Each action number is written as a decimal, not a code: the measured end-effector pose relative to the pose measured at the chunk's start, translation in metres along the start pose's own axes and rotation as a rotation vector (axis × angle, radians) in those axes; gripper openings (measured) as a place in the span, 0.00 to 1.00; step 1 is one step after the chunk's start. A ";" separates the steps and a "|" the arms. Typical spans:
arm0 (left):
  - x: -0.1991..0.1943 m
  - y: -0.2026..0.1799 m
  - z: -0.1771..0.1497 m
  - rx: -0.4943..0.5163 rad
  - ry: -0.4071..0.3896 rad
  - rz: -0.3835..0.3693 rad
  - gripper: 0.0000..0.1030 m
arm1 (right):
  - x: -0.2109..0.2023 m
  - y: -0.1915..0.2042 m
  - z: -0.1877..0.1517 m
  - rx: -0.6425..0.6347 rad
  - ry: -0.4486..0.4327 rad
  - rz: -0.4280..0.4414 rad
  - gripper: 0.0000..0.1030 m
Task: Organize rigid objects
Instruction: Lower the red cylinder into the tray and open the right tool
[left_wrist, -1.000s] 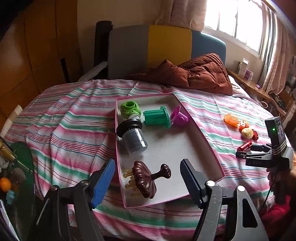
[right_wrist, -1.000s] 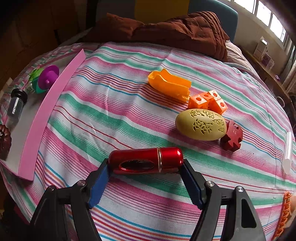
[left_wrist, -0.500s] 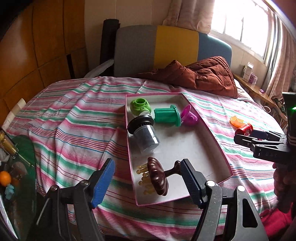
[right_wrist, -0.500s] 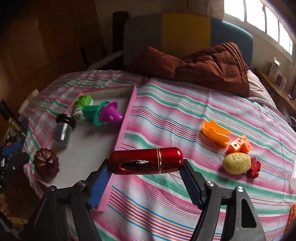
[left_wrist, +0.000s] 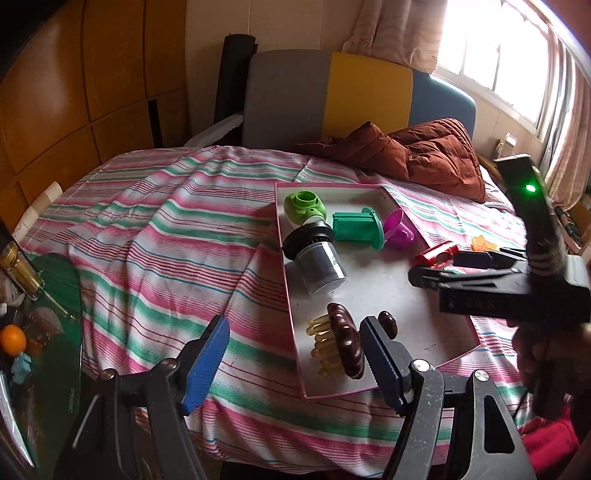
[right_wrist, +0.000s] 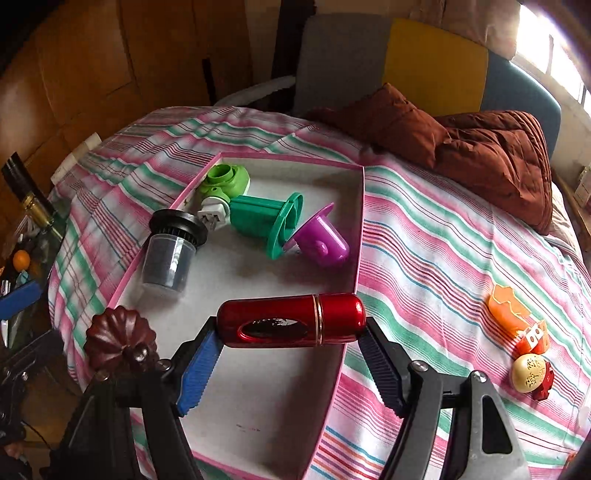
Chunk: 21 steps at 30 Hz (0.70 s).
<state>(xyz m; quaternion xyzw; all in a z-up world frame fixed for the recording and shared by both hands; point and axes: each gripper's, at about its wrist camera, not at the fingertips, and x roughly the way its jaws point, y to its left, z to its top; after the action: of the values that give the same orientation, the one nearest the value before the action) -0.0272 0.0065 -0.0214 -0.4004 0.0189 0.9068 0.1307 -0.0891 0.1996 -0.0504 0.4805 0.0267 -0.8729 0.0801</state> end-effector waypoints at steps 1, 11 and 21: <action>0.001 0.001 0.000 -0.004 0.002 0.000 0.71 | 0.006 -0.001 0.004 0.011 0.013 0.002 0.73; 0.006 0.017 -0.004 -0.039 0.019 0.016 0.71 | 0.041 0.018 0.038 0.011 0.059 0.000 0.73; 0.006 0.021 -0.007 -0.040 0.017 0.043 0.71 | 0.068 0.027 0.050 0.059 0.092 0.019 0.74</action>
<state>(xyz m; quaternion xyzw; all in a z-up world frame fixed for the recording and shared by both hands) -0.0312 -0.0134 -0.0315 -0.4102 0.0103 0.9061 0.1031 -0.1619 0.1586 -0.0801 0.5223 0.0002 -0.8496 0.0728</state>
